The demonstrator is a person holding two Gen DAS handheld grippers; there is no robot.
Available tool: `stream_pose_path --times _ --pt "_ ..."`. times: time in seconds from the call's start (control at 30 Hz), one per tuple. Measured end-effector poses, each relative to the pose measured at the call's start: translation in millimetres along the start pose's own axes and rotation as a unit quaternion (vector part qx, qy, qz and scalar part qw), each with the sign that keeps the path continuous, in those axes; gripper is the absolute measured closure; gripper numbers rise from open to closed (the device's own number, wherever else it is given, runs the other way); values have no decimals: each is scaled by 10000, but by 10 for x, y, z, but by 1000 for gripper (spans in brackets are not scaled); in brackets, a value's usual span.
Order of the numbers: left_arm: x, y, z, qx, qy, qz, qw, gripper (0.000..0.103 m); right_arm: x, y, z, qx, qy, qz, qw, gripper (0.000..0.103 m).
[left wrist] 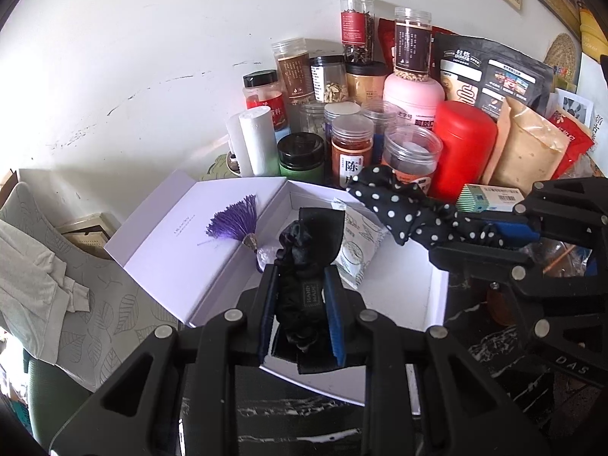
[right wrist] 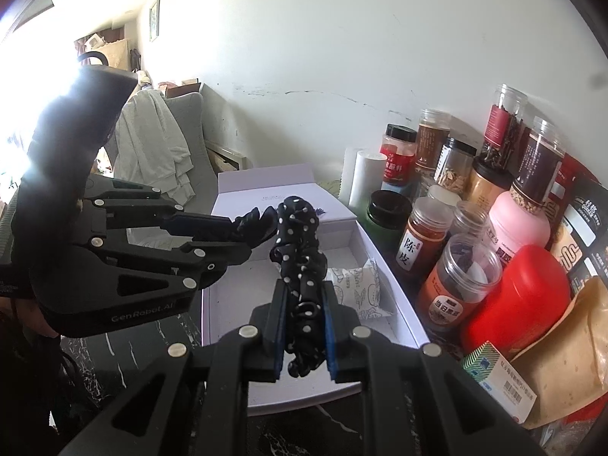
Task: Organize objects
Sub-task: 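Lower the scrunchie and polka-dot cloth into the white box with both tools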
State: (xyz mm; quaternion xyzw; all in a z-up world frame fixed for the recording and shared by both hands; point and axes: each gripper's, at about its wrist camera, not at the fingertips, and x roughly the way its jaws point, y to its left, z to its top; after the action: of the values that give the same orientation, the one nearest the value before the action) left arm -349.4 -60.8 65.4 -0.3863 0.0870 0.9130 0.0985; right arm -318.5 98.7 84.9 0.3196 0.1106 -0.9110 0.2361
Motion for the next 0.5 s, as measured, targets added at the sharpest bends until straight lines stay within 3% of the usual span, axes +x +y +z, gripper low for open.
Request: stream_pose_path --times 0.27,0.5 --pt "263 121 240 44 -96 178 9998 80 230 -145 199 41 33 -217 9998 88" --pt "586 229 408 15 9 92 10000 80 470 -349 255 295 105 -370 9988 88"
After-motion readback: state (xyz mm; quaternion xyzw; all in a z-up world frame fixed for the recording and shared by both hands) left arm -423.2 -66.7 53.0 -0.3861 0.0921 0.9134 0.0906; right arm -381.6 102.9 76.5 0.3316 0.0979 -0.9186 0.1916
